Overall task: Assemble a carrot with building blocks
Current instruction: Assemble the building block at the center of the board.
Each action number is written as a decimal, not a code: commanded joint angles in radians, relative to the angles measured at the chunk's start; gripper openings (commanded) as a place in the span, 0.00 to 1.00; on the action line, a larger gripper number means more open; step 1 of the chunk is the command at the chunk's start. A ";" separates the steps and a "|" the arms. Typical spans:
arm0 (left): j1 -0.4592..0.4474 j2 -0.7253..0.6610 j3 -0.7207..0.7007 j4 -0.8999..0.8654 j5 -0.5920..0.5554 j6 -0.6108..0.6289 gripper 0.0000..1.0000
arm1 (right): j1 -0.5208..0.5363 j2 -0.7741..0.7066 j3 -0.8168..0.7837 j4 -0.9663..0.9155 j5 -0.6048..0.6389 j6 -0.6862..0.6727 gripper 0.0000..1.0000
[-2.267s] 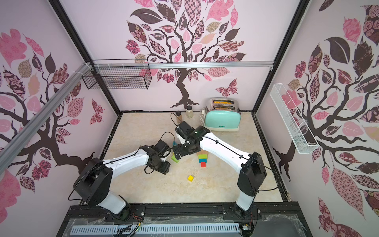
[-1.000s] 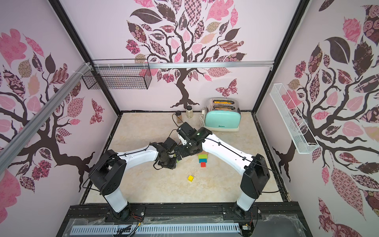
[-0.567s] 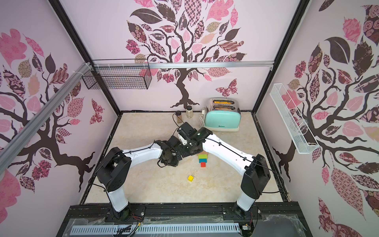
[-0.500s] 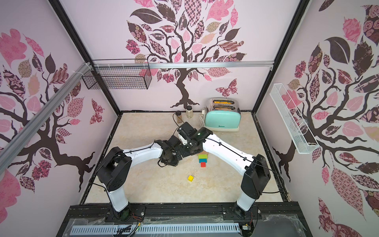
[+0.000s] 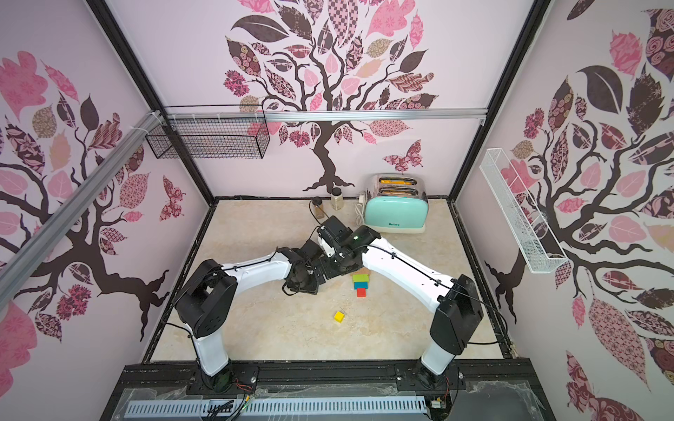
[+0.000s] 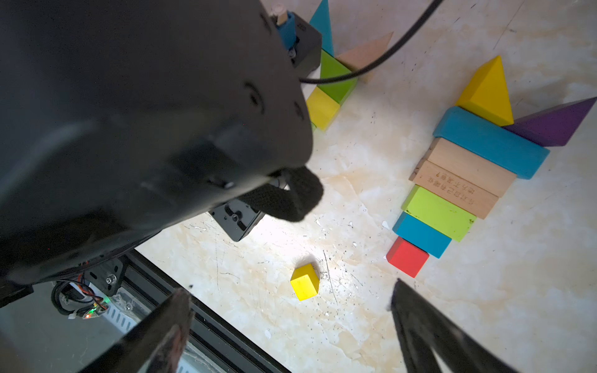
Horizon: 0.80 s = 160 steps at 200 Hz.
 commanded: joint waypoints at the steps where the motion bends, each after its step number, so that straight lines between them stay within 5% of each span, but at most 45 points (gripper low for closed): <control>1: -0.002 -0.005 -0.025 0.009 0.005 -0.008 0.66 | -0.004 -0.016 0.012 -0.002 -0.005 -0.006 0.99; 83: 0.038 -0.303 -0.101 0.016 -0.047 -0.086 0.83 | -0.005 -0.092 -0.018 -0.056 -0.046 0.028 0.99; 105: 0.096 -0.450 -0.170 0.028 -0.036 -0.122 0.88 | -0.004 -0.082 -0.108 -0.046 -0.089 0.044 0.90; 112: 0.113 -0.502 -0.194 0.039 -0.036 -0.133 0.98 | -0.001 -0.074 -0.138 -0.033 -0.106 0.049 0.86; 160: 0.144 -0.716 -0.249 0.032 -0.030 -0.191 0.98 | 0.068 0.008 -0.278 0.130 -0.067 0.048 0.73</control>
